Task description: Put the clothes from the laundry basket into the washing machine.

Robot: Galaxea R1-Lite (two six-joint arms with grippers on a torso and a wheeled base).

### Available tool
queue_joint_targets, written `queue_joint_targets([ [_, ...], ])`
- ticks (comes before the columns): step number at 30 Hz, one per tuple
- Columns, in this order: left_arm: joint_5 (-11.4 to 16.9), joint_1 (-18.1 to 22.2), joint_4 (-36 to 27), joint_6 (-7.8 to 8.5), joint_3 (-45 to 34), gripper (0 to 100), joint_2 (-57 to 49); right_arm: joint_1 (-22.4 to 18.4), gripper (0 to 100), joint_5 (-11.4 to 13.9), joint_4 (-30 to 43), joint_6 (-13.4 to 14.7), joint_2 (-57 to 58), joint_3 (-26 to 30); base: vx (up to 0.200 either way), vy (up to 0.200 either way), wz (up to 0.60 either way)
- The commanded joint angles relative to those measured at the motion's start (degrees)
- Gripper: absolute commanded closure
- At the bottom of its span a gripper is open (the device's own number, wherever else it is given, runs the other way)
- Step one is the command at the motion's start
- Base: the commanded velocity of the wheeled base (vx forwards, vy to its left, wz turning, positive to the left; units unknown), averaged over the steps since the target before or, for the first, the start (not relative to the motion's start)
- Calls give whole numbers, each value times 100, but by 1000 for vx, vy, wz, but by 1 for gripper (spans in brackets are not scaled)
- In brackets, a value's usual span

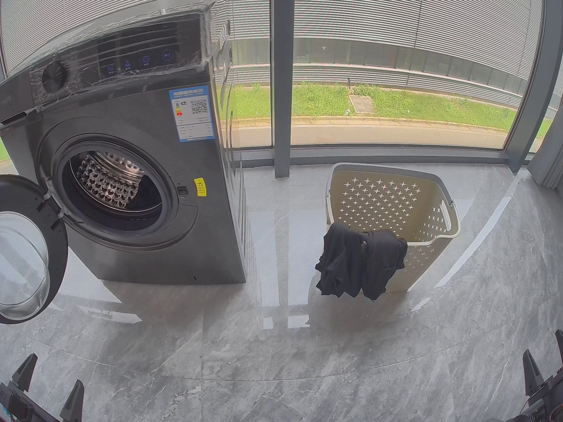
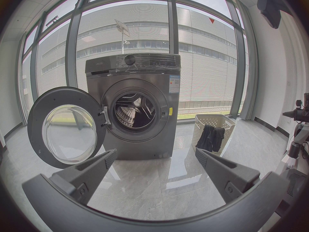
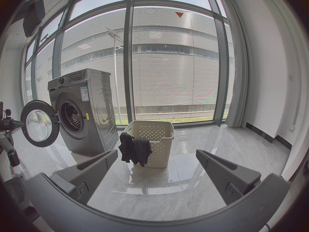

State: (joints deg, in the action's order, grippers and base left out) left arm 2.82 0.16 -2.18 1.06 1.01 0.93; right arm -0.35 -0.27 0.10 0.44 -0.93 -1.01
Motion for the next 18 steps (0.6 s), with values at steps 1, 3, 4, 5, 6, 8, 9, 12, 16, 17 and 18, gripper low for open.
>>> queue_joint_targets([
  [1,0,2,-2,-1,-92,0,-84,0,0,0,-1,0,84,84,0,-200,0],
  [3,0,2,-2,-1,-92,0,-84,0,0,0,-1,0,84,84,0,-200,0],
  [4,0,2,-2,-1,-92,0,-84,0,0,0,-1,0,84,84,0,-200,0],
  [5,0,2,-2,-1,-92,0,-84,0,0,0,-1,0,84,84,0,-200,0],
  [6,0,2,-2,-1,-92,0,-84,0,0,0,-1,0,84,84,0,-200,0],
  [8,0,2,-2,-1,-92,0,-84,0,0,0,-1,0,84,84,0,-100,0],
  [9,0,2,-2,-1,-92,0,-84,0,0,0,-1,0,84,84,0,0,0],
  [12,0,2,-2,-1,-92,0,-84,0,0,0,-1,0,84,84,0,0,0],
  [16,0,2,-2,-1,-92,0,-93,0,0,0,-1,0,84,84,0,0,0],
  [17,0,2,-2,-1,-92,0,-93,0,0,0,-1,0,84,84,200,0,0],
  [18,0,2,-2,-1,-92,0,-84,0,0,0,-1,0,84,84,200,0,0],
])
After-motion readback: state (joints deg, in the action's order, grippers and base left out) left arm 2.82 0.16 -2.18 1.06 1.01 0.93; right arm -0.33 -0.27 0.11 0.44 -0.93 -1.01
